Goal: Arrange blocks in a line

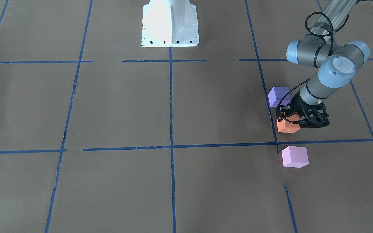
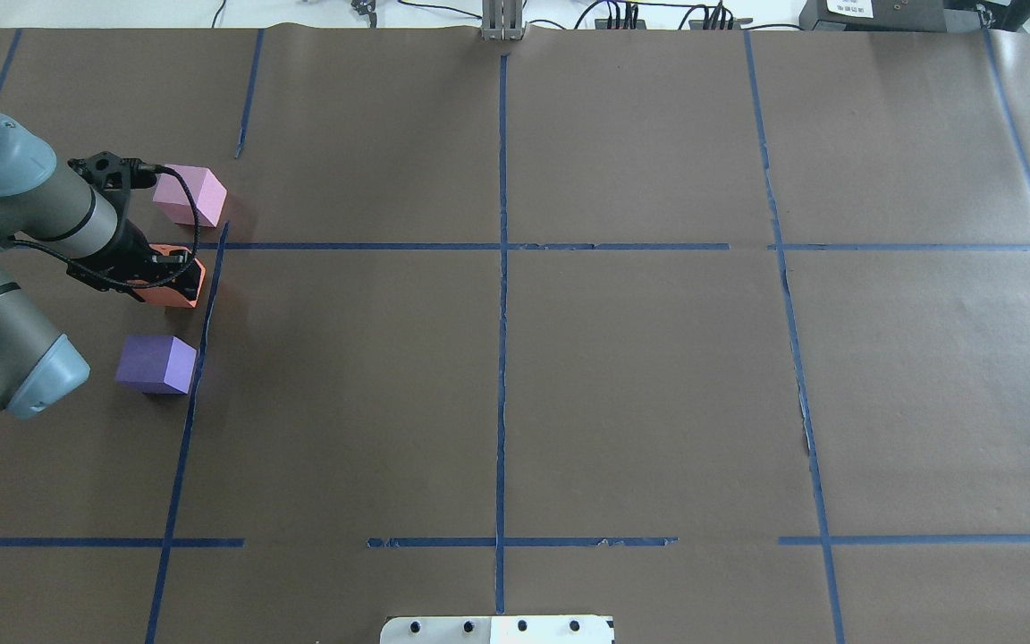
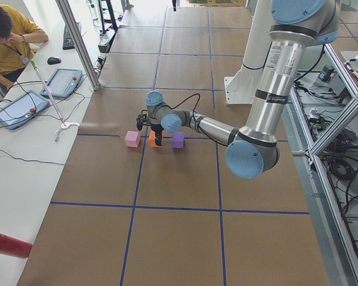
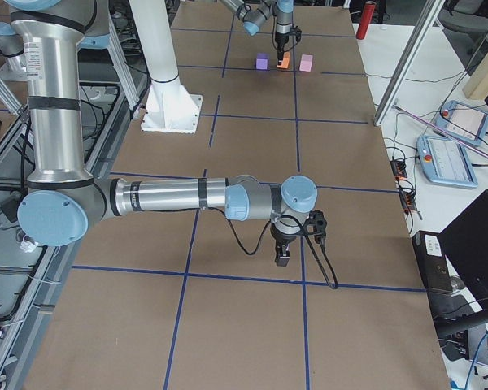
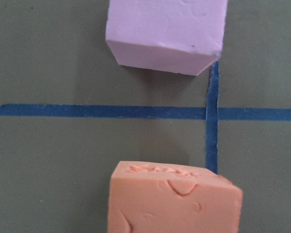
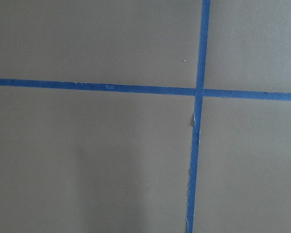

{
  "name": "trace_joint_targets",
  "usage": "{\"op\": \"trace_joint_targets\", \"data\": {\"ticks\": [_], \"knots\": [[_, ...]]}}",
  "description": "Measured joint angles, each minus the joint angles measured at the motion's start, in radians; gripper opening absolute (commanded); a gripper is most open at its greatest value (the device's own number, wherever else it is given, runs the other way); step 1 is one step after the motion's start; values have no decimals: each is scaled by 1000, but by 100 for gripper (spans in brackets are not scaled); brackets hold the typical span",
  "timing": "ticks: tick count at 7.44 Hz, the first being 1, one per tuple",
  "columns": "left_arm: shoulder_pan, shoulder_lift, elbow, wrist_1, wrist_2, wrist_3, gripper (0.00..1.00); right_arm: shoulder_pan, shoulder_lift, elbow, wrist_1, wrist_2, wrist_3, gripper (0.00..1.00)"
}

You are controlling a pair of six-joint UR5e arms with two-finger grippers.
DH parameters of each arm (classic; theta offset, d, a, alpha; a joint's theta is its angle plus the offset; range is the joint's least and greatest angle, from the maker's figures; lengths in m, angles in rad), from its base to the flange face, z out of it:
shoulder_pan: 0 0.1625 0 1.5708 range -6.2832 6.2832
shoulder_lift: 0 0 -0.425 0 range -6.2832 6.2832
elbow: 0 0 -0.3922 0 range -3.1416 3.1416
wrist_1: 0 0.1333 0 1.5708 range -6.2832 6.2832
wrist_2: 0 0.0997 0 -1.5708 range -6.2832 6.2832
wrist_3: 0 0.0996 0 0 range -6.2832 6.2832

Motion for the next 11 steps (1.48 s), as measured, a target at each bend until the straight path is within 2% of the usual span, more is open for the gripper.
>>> {"op": "trace_joint_targets", "data": {"ticks": [3,6,7,11], "knots": [[-34,3,-15,3,1,3,99,0,0,0,0,0,0,100],[-180,9,-100,14,1,26,99,0,0,1,0,0,0,100],[-229,26,-118,15,0,89,99,0,0,1,0,0,0,100],[-510,269,-87,17,-17,759,100,0,0,1,0,0,0,100]]}}
